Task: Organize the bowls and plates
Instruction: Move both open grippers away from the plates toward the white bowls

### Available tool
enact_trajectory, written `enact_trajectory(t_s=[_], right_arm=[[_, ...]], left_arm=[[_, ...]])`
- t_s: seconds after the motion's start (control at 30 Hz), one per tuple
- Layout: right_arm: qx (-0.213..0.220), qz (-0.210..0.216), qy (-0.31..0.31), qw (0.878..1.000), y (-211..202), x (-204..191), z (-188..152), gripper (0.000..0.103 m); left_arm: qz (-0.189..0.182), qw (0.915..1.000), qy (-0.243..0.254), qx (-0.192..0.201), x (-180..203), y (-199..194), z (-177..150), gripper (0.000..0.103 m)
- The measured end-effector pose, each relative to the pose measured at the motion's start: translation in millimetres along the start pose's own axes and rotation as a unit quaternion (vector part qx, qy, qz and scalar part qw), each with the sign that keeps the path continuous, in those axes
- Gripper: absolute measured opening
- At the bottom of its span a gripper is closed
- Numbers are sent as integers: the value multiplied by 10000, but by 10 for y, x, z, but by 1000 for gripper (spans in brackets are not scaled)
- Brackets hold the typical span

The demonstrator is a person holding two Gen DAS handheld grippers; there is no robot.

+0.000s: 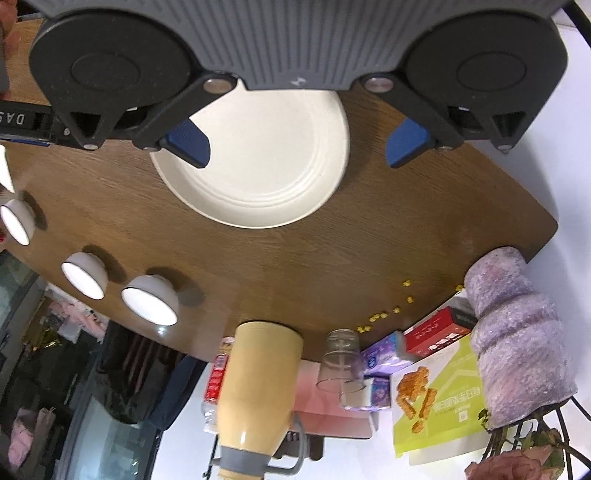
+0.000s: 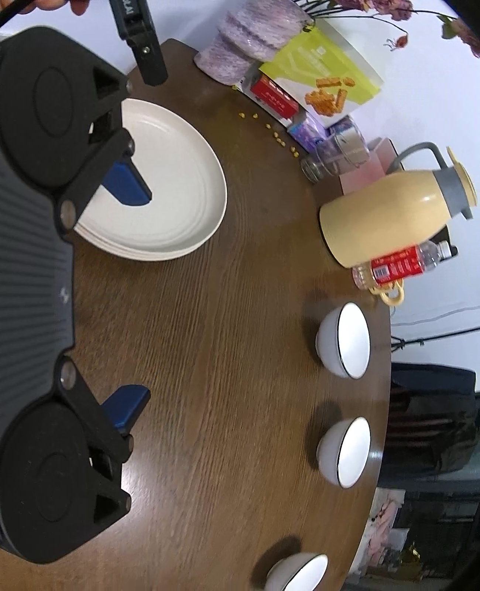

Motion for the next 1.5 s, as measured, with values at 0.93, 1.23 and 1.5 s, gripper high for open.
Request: enact_trajectory(t_s=[0.93,1.23,1.5], right_arm=[[439,-504,441,9968,-337,342,-30,103],[627,-742,520,9939,-482,413,24,103],[657,-1128,672,9892,-624,584,6,103]], left_arm=[[-477,9977,418,230,401,-97,65,103],[-648,9963,483,288,459,-92,128,103],[-934,9934,648,174,619,-4,141,103]])
Point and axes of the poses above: each gripper's, at about its wrist camera, not at the fingertips, and y roughly the way its jaws point, x to its right, z to its top, the point moved 7 cm from there along y, roughly the way its jaws point
